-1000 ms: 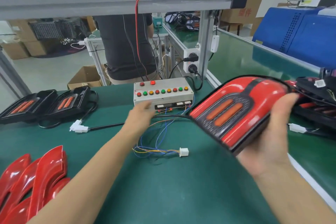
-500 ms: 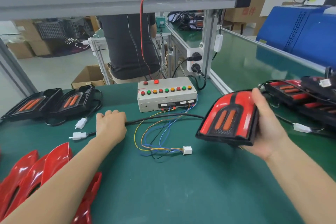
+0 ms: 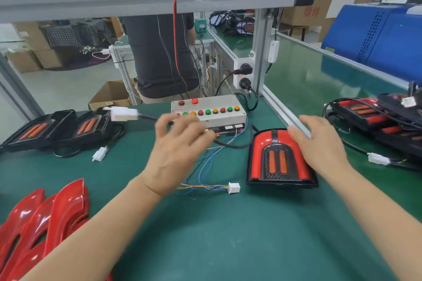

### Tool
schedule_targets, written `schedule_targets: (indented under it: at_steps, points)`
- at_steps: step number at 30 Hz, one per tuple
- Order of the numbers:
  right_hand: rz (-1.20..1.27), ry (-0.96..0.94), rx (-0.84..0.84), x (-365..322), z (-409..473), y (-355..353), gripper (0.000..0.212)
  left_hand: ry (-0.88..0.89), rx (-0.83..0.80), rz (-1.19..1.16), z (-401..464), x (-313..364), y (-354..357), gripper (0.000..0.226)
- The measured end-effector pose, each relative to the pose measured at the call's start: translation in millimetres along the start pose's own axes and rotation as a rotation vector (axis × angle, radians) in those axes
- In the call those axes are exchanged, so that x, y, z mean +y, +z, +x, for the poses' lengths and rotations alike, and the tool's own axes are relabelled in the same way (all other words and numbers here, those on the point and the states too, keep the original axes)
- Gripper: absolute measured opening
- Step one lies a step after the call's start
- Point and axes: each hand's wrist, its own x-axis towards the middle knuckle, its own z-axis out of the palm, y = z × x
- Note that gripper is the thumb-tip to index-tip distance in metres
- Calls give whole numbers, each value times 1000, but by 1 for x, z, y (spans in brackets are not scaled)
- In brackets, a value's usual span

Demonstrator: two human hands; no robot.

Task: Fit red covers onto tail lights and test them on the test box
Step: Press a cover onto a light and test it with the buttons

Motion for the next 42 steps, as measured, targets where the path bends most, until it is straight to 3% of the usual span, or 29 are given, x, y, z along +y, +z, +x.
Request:
schedule_targets:
  at_steps: [2, 6, 9, 11, 13, 17, 19, 21, 24, 28, 30, 32, 38, 42]
  points:
    - [136, -257, -2, -29, -13, -5, 33, 148, -56, -32, -2, 14, -1, 30]
    - [386, -576, -284, -87, -46, -4, 28, 299, -117, -107, -4, 22, 0, 31]
    - [546, -495, -545, -115, -57, 6, 37, 372, -241, -237, 0, 28, -8, 12]
    - [597, -447, -651, -131, -58, 10, 47, 383, -366, -169, 3, 33, -14, 9]
    - [629, -419, -718, -142, -52, 13, 43, 401, -419, -161, 0, 36, -15, 28]
    - [694, -352, -828, -150, -45, 16, 19, 497, -237, -267, -4, 36, -8, 17]
    - [852, -287, -782, -149, -41, 17, 18, 475, -178, -314, -6, 36, -7, 17]
    - [1096, -146, -664, -144, -31, 12, 14, 373, -163, -372, -10, 37, -9, 22]
    - [1303, -29, -463, -131, -14, 2, 16, 75, -219, -469, -16, 39, -12, 22]
    - [1338, 10, -287, -106, -6, 0, 17, -211, -512, -618, -17, 46, -7, 22]
    - [1339, 52, -289, -94, -10, 4, 20, -246, -705, -580, -22, 47, 5, 25]
    - [1325, 68, -341, -84, -16, 8, 21, -312, -783, -608, -23, 43, 12, 19]
    - [1024, 30, -493, -76, -31, 18, 12, -1135, -463, -1211, -9, -2, 14, 12]
    - [866, -12, -486, -86, -35, 26, 15, -1115, -399, -1315, -1, -23, 7, 12]
